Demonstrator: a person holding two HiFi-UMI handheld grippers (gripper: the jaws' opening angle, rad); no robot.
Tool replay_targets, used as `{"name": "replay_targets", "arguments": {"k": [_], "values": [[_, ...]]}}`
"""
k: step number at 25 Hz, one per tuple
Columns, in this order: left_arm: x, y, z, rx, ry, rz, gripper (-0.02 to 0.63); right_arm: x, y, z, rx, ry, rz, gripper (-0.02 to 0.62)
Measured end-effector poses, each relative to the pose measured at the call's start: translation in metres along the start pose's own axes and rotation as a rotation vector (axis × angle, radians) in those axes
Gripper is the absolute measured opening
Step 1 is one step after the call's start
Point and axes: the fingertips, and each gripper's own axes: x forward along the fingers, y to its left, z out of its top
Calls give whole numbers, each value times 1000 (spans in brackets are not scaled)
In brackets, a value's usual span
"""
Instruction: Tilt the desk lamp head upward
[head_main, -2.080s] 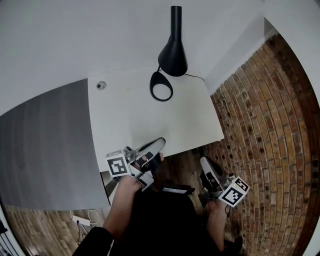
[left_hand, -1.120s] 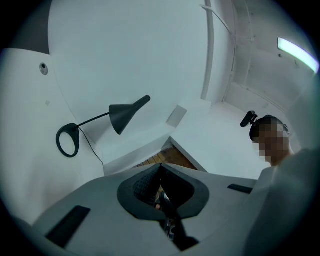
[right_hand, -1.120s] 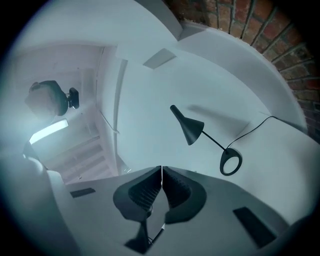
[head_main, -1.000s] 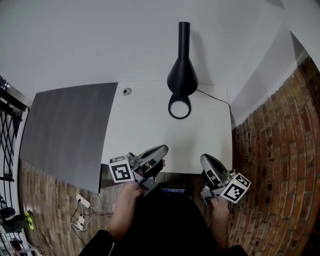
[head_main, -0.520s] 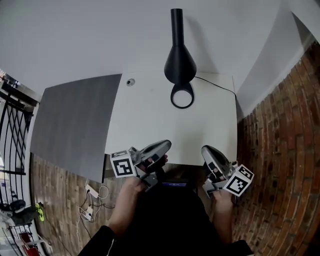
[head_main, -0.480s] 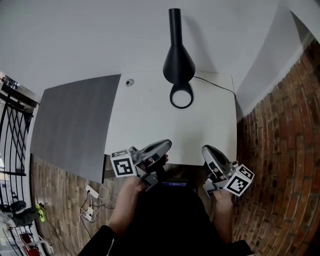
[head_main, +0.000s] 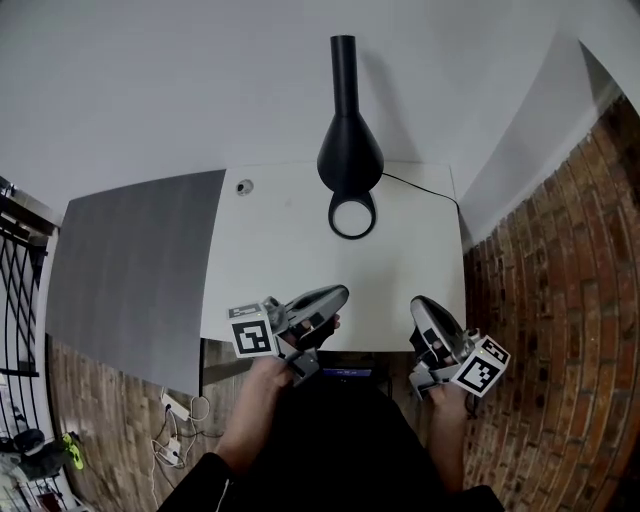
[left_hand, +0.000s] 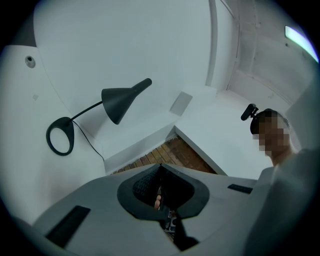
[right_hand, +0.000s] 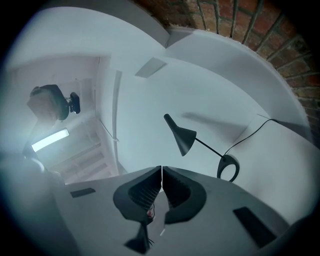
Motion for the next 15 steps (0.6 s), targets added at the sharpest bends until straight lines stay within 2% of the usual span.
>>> {"name": "replay_targets", "arguments": {"k": [9,15], "values": [[-20,38,68,-46,-69,-66,11,72,-5,-10,-24,61,-77,15],[-38,63,95,-91,-81,-91,11,113,-6,-12,-59,79,-135,15]]}}
